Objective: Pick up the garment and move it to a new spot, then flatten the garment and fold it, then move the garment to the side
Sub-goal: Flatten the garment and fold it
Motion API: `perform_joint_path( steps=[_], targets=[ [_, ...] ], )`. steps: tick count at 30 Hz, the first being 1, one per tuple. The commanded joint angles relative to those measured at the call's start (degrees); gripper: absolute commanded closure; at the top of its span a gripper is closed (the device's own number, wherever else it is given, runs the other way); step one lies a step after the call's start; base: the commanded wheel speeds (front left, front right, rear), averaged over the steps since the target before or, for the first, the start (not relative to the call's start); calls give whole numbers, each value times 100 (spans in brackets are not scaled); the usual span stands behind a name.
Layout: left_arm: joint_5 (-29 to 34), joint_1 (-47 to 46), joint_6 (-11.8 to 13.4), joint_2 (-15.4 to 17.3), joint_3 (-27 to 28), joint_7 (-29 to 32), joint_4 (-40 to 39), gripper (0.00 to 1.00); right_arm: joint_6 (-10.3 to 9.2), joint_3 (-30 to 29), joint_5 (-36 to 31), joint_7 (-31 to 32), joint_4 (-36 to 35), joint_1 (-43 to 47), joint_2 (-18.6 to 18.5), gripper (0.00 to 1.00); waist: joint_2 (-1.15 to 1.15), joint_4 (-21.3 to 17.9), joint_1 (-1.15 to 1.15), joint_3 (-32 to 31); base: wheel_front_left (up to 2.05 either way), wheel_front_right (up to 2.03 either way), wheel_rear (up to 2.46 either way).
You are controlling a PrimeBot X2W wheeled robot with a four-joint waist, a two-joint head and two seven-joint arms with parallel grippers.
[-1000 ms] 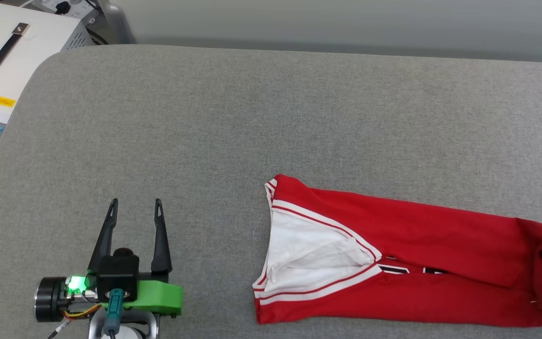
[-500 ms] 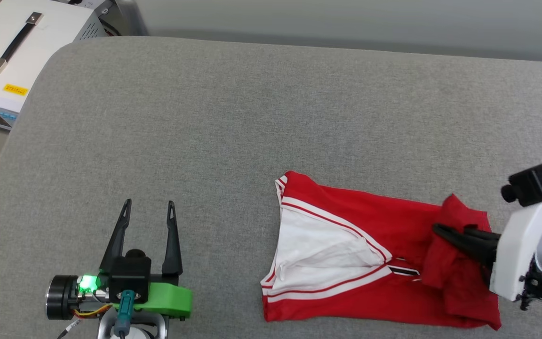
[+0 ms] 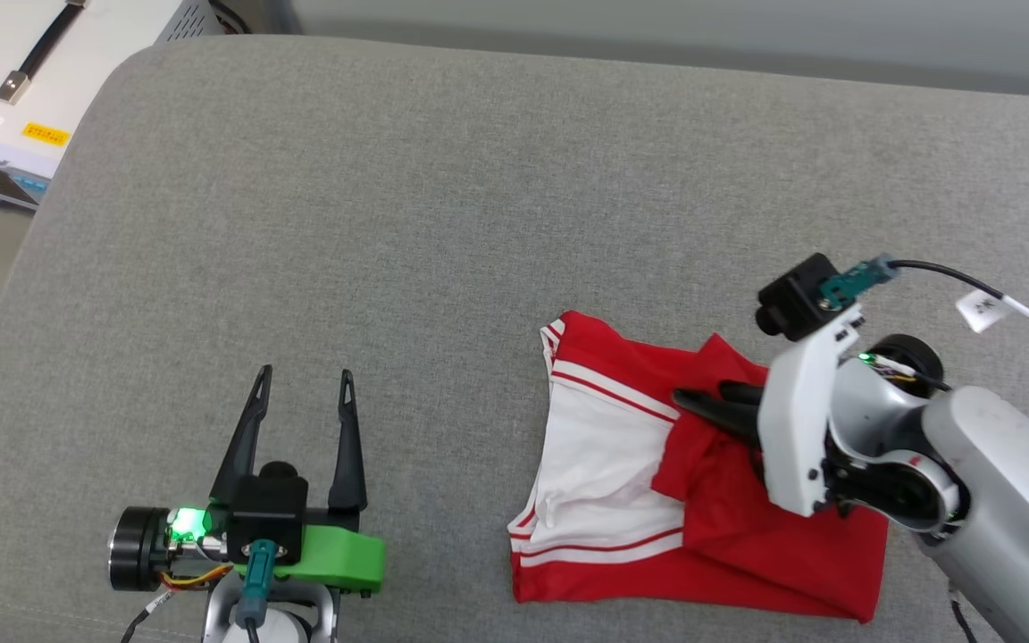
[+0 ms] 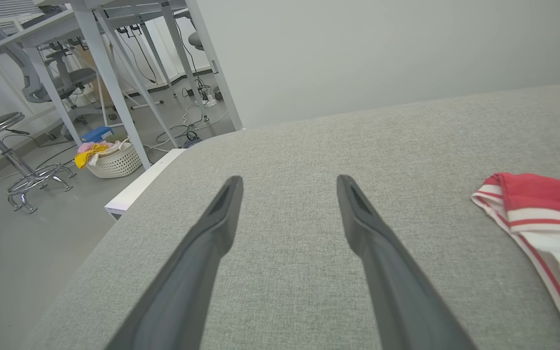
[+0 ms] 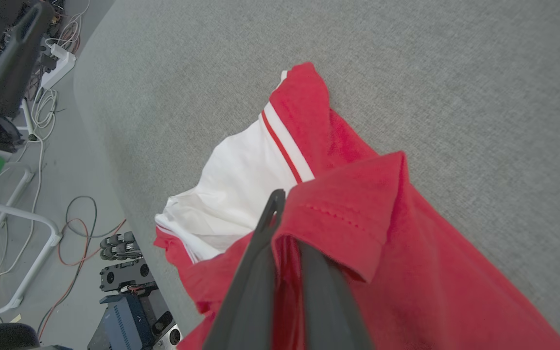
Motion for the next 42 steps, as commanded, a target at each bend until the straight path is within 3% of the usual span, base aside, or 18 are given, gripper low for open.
perform_joint_path(
  steps=[1, 7, 13, 14, 15, 16, 22, 26, 31, 32, 33, 37, 42],
  targets=[
    [58, -138, -31, -40, -15, -33, 13, 0, -4, 127, -42, -65, 115, -181, 87, 100, 0, 37, 0, 64, 0, 0, 0],
    [71, -234, -23, -81, -89, -33, 36, 0, -4, 840, -105, -202, 771, -690, 364, 100, 0, 90, 0, 178, 0, 0, 0],
    [65, -257, 5, -89, -127, -33, 80, 0, -4, 1574, -217, -511, 1419, -841, 374, 100, 0, 82, 0, 151, 0, 0, 0],
    [60, -242, 14, -82, -121, -33, 90, 0, -4, 1611, -224, -652, 1469, -859, 366, 84, 0, 58, 0, 118, 0, 0, 0],
    [57, -227, 20, -75, -115, -33, 97, 0, -4, 1642, -247, -772, 1485, -881, 351, 48, 0, 35, 0, 91, 0, 0, 0],
    [55, -210, 23, -63, -111, -33, 106, 0, -4, 1665, -258, -942, 1464, -897, 334, 0, 0, 8, 0, 52, 0, 0, 0],
    [51, -147, 38, 3, -89, -33, 137, 0, -4, 1488, -432, -2118, 952, -806, 27, 0, 0, -171, 0, -177, 0, 0, 0],
    [52, -89, 42, 43, -88, -33, 138, 0, -4, 1037, -605, -2750, 654, -512, -169, 0, 0, -324, 0, -330, 0, 0, 0],
    [54, 4, 53, 116, -72, -33, 116, 0, -4, 67, -1235, -3510, 511, -31, -262, 0, 0, -544, 0, -499, 0, 0, 0],
    [49, 48, 60, 151, -61, -33, 103, 0, -4, -629, -1784, -3943, 530, 314, -116, 0, 0, -657, 0, -579, 0, 0, 0],
    [47, 60, 59, 163, -59, -33, 94, 0, -4, -919, -2034, -4115, 531, 455, -28, 0, 0, -693, 0, -604, 0, 0, 0],
    [38, 105, 63, 199, -49, -33, 71, 0, -4, -2027, -2967, -4689, 482, 1029, 446, 0, 0, -800, 0, -702, 0, 0, 0],
    [7, 184, 62, 226, -30, -33, 26, 0, -4, -3005, -3886, -4983, 114, 1773, 1071, 0, 0, -882, 0, -819, 0, 0, 0]
  ],
)
